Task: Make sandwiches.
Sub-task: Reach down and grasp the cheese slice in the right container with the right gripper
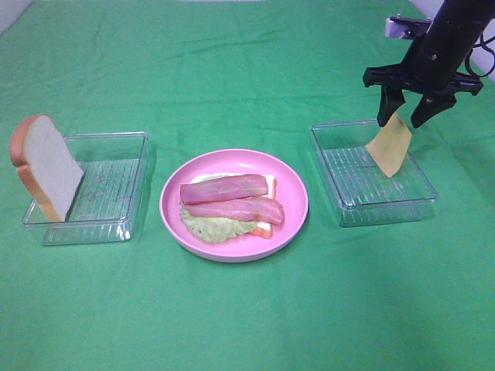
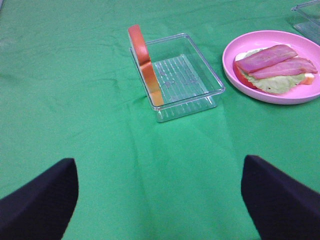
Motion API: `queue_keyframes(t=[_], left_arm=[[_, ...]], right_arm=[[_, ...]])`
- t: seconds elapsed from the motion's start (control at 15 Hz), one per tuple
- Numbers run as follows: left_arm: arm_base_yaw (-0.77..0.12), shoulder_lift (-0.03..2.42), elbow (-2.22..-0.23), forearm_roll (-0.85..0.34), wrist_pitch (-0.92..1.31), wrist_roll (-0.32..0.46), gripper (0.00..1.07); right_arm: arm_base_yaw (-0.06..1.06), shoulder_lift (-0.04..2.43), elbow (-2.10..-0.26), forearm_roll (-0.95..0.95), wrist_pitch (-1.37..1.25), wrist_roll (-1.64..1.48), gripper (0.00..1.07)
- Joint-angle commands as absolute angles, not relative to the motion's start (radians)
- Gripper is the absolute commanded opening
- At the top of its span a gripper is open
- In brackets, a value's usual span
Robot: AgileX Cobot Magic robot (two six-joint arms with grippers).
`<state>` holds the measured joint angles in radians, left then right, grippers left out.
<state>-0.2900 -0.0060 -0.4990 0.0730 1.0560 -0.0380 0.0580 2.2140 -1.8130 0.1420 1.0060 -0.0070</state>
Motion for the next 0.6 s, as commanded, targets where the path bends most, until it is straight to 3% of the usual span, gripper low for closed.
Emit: queue_keyframes(t=[0.07,0.33,0.6], left_arm=[[-0.294,-0.026,-0.497,0.074,1.043,-0.042,0.84],[-0.294,-0.026,-0.497,0.074,1.043,-0.042,0.84],[-0.294,-0.026,-0.497,0.074,1.043,-0.042,0.84]], right_arm=[[0.056,2.222,-1.817,0.129,1.027,-0.017,0.49],[0.056,2.244,-1.817,0.128,1.056,-0.014,0.47],[0.056,2.247,-1.817,0.128,1.054,-0.014,0.33]])
